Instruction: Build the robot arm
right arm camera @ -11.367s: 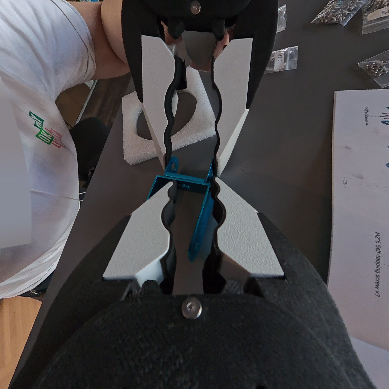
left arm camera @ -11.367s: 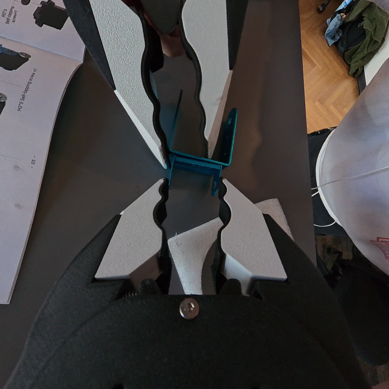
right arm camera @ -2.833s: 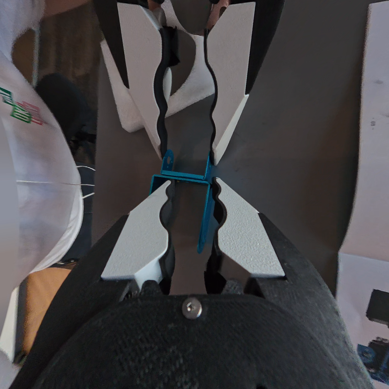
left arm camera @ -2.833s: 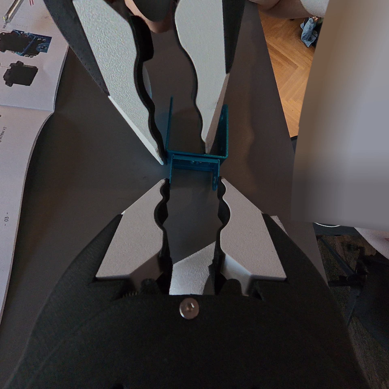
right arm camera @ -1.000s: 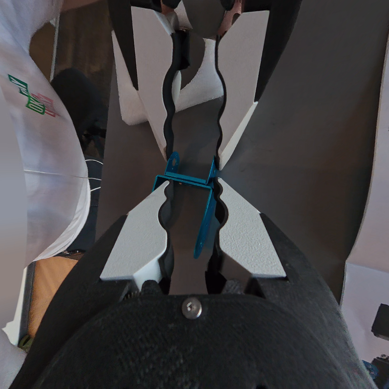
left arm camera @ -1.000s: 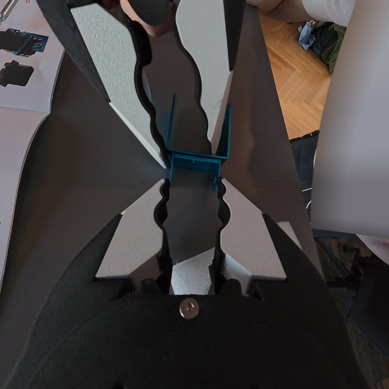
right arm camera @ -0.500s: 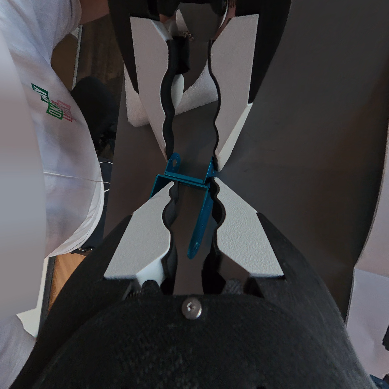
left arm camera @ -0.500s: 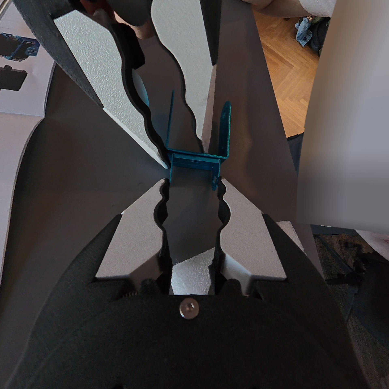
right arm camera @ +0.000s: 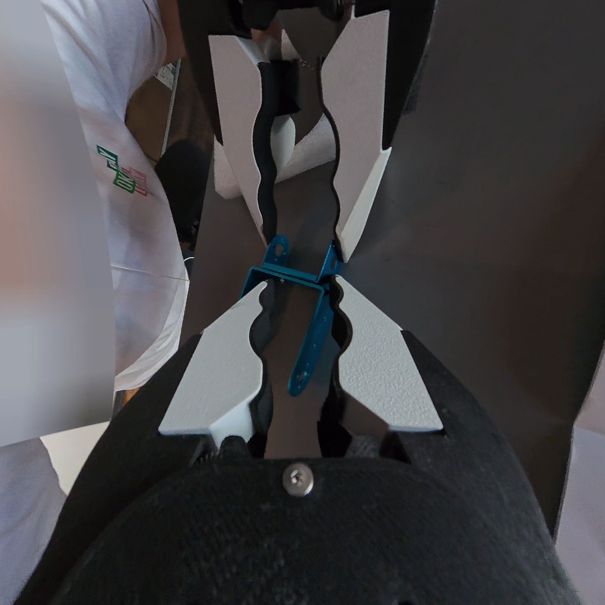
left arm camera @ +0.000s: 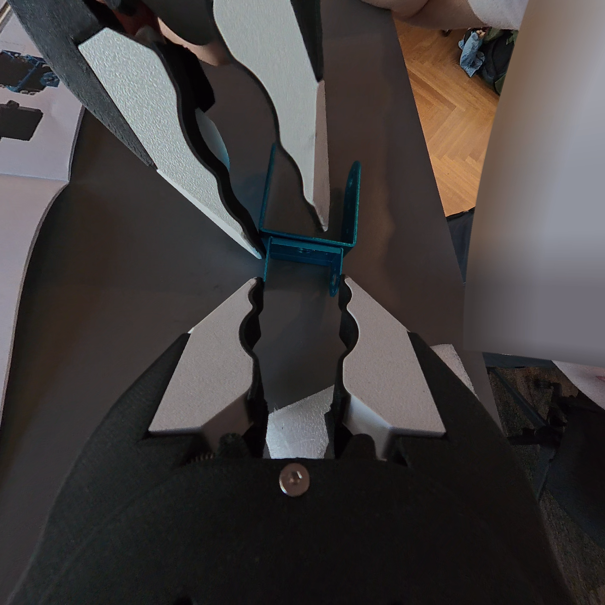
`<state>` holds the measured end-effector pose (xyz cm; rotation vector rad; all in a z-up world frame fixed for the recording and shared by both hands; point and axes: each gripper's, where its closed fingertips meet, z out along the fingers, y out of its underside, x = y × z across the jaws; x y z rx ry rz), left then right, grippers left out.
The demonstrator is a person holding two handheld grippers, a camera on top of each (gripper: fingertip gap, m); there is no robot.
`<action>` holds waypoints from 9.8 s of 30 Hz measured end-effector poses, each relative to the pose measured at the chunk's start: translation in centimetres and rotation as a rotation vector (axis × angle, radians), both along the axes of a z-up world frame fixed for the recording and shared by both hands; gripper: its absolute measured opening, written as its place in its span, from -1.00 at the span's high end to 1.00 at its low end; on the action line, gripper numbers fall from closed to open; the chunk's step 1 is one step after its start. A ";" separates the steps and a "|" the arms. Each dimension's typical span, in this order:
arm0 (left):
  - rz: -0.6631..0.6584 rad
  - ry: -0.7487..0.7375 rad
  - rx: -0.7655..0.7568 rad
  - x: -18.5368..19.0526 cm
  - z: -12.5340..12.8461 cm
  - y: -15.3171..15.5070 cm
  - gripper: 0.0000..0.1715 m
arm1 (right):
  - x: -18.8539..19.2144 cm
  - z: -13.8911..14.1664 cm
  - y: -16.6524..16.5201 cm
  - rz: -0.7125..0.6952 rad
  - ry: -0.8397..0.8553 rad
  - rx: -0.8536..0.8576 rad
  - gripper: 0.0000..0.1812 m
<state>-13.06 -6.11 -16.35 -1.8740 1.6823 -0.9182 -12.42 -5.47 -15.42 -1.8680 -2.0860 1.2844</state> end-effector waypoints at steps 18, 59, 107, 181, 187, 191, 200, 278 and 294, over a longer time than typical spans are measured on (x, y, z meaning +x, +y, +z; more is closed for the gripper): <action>0.001 0.002 0.000 0.2 0.0 -0.1 0.47 | -0.2 -0.3 0.2 -0.003 -0.031 0.083 0.69; 0.015 -0.004 -0.016 0.5 0.0 0.0 0.47 | 0.3 -0.9 -0.1 0.018 -0.068 0.125 0.65; 0.690 -0.085 0.488 -9.8 6.6 13.0 0.36 | 13.2 8.6 24.5 -1.193 -0.094 1.305 0.45; 0.786 -0.611 -0.081 -9.1 9.1 -1.8 0.28 | -0.2 1.7 1.5 -0.477 0.339 0.875 0.34; 0.684 -0.539 -0.158 -6.8 7.5 -0.3 0.27 | -0.2 1.9 1.4 -0.508 0.324 0.819 0.99; 0.670 -0.512 -0.158 -5.5 7.4 0.5 0.26 | 0.1 2.2 1.5 -0.523 0.342 0.750 0.88; 0.787 -0.428 -0.131 -4.0 7.8 1.9 0.30 | 2.8 2.8 6.2 -0.670 0.307 0.505 0.65; 0.612 -0.767 -0.478 4.4 10.6 -0.1 0.61 | 4.0 9.2 2.0 -0.239 0.843 0.303 1.00; 0.770 -0.546 -0.431 1.4 6.9 1.7 0.47 | 4.1 5.0 3.5 -0.190 0.638 0.316 0.99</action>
